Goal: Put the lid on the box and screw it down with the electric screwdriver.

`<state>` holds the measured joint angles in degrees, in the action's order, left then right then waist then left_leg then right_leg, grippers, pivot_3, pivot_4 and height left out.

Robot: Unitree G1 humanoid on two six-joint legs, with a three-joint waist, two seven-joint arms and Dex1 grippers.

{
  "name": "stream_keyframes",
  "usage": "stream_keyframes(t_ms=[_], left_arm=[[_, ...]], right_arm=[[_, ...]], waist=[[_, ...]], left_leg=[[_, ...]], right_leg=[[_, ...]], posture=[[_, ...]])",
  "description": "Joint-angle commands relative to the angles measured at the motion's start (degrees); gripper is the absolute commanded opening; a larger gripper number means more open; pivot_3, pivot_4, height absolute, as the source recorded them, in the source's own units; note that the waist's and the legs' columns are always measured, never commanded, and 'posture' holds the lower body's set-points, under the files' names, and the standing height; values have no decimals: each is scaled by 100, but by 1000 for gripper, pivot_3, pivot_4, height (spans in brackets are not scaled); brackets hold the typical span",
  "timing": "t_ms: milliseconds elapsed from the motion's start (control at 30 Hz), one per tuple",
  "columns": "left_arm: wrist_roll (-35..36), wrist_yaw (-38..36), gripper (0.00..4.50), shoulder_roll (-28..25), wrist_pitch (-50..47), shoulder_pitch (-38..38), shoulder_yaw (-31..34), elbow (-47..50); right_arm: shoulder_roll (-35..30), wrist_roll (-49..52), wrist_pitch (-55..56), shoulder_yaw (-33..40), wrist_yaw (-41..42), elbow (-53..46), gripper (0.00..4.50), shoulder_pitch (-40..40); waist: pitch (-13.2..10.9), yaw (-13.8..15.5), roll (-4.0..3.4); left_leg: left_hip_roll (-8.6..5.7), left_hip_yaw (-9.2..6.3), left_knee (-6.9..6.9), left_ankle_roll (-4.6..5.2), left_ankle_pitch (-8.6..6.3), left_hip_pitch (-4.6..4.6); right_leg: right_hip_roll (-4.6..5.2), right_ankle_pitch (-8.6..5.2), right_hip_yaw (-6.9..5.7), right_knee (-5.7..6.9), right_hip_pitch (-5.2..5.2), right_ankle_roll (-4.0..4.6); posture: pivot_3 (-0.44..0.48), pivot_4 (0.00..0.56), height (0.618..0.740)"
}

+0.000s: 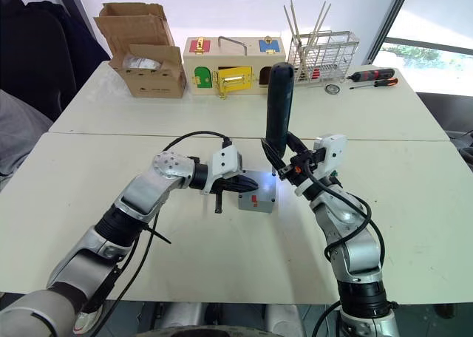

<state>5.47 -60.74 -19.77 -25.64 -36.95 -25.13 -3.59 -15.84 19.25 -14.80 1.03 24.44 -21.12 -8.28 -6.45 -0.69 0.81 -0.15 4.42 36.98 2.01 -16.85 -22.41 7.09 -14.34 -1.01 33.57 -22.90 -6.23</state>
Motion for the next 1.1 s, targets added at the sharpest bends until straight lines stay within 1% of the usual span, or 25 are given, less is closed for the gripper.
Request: stream_keyframes(t_ms=[33,467,1100], left_arm=[[-363,15,99,-110,-252,277,-468,-439],[-372,-19,99,-172,-261,294,-463,-402],[-365,45,99,-145,-272,362,-458,-369]], right_arm=[[-28,-16,-140,-77,51,169,1811,307],[27,-38,21,-103,36,339,1811,517],[-50,-52,73,-46,110,443,1811,398]], waist=[[0,-1,1],[1,-3,4],[0,-3,4]], left_leg=[[0,1,-1,0,0,-1],[0,0,-4,0,-1,0],[0,0,-7,0,-1,0]], right_leg=[[0,0,-1,-2,1,0],[0,2,-1,-15,6,3],[0,2,-1,-19,6,3]], posture=[[0,150,729],[0,150,729],[0,150,729]])
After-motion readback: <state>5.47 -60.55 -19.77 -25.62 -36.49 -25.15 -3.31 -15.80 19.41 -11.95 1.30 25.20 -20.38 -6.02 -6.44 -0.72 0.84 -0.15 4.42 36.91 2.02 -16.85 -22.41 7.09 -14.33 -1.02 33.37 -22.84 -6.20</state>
